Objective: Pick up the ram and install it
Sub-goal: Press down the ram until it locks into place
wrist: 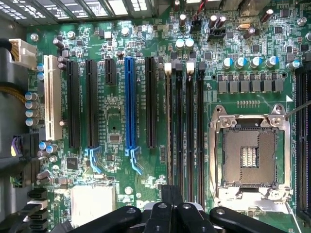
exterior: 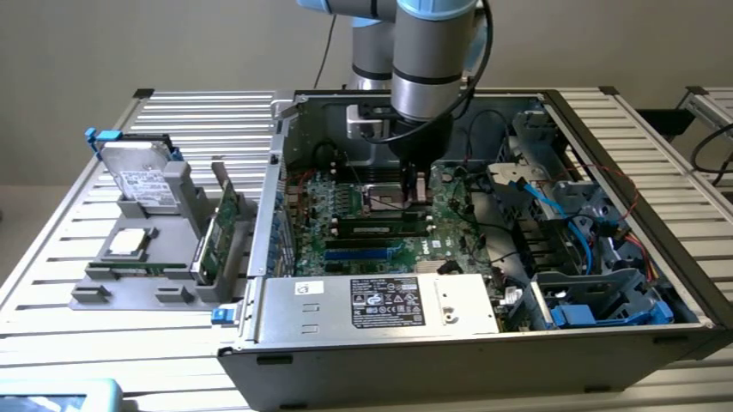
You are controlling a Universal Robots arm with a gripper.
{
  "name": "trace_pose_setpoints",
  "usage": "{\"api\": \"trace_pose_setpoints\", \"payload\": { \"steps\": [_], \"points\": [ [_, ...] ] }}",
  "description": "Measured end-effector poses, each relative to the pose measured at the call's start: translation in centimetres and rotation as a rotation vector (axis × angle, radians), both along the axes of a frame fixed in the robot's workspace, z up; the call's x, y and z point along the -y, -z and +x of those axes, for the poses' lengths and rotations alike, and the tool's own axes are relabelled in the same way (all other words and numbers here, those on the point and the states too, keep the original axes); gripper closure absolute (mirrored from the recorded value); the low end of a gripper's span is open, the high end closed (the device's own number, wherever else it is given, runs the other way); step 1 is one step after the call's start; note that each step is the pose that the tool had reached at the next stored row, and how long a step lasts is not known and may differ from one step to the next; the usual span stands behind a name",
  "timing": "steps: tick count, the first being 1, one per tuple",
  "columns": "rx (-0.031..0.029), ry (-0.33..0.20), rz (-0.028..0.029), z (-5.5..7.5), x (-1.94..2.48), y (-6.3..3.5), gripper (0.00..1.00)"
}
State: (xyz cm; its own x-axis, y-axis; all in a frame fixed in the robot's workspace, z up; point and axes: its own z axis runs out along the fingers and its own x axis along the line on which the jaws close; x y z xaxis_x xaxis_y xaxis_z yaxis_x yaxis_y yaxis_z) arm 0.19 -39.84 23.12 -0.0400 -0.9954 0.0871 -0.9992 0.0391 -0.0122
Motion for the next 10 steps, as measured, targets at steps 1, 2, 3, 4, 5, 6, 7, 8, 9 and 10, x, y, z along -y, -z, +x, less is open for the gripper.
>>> {"api": "trace_pose_setpoints", "payload": {
  "steps": [1, 2, 3, 4, 5, 6, 7, 8, 9, 10],
  "points": [
    [0.0, 0.0, 0.0001, -0.2, 0.0, -0.02, 0.89],
    [0.0, 0.0, 0.0001, -0.5, 0.0, -0.04, 0.89],
    [0.0, 0.0, -0.0001, -0.7, 0.0, -0.07, 0.89],
    [0.0, 0.0, 0.0, -1.0, 0.0, -0.09, 0.89],
    [0.0, 0.0, -0.0001, -1.2, 0.0, -0.11, 0.89],
    [-0.0001, 0.0, -0.0001, -1.5, 0.0, -0.14, 0.89],
    [-0.0001, 0.001, -0.0002, -1.8, 0.01, -0.16, 0.89],
    [-0.0001, 0.001, -0.0003, -2.1, 0.01, -0.19, 0.89],
    [-0.0001, 0.001, -0.0002, -2.3, 0.0, -0.23, 0.89],
    [-0.0001, 0.001, -0.0002, -2.6, 0.0, -0.26, 0.89]
  ]
}}
